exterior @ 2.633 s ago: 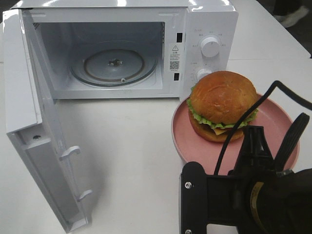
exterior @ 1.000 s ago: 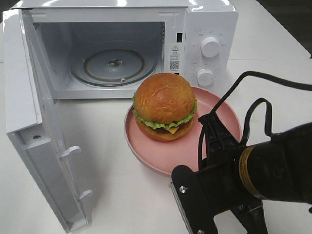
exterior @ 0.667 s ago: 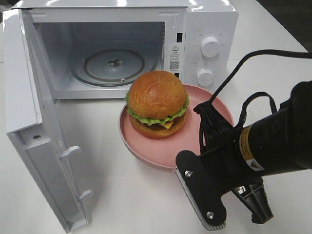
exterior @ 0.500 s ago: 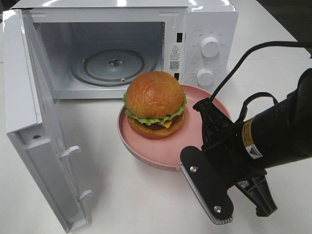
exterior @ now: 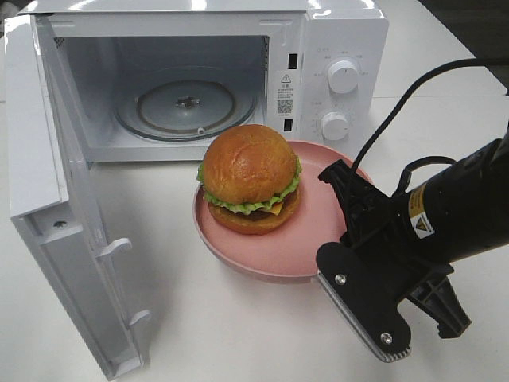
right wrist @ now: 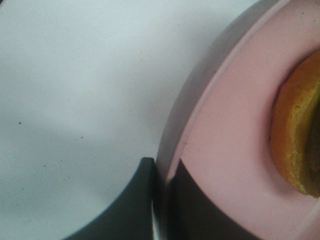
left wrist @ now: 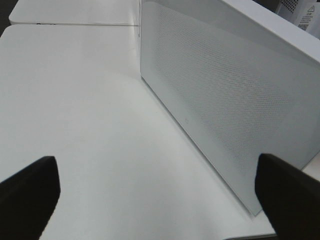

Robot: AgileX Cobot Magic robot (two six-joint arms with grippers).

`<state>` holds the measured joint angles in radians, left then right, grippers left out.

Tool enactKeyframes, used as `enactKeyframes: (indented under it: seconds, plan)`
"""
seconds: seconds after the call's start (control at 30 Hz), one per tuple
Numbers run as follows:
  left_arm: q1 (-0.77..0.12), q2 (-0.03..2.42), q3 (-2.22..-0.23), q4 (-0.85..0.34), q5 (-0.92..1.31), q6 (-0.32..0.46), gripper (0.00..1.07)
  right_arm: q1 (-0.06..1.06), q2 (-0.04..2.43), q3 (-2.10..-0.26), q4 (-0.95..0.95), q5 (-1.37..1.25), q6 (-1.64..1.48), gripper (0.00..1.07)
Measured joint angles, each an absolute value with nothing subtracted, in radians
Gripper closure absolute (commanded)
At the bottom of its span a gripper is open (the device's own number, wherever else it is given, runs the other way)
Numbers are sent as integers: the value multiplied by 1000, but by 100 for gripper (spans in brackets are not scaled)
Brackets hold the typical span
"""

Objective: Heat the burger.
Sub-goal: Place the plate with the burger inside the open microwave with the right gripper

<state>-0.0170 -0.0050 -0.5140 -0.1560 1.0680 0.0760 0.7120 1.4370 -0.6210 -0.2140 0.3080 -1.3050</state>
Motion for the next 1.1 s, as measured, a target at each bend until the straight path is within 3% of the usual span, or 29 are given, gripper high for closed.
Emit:
enactKeyframes:
  seconds: [0.37,1.1]
  plan:
    - [-17,-5,-514,-156,1068,76,8,711,1493,-649,-254,234,-1247,107]
    - [-17,-5,-514,-156,1068,76,8,711,1747,-939,-256,224,-1173,107]
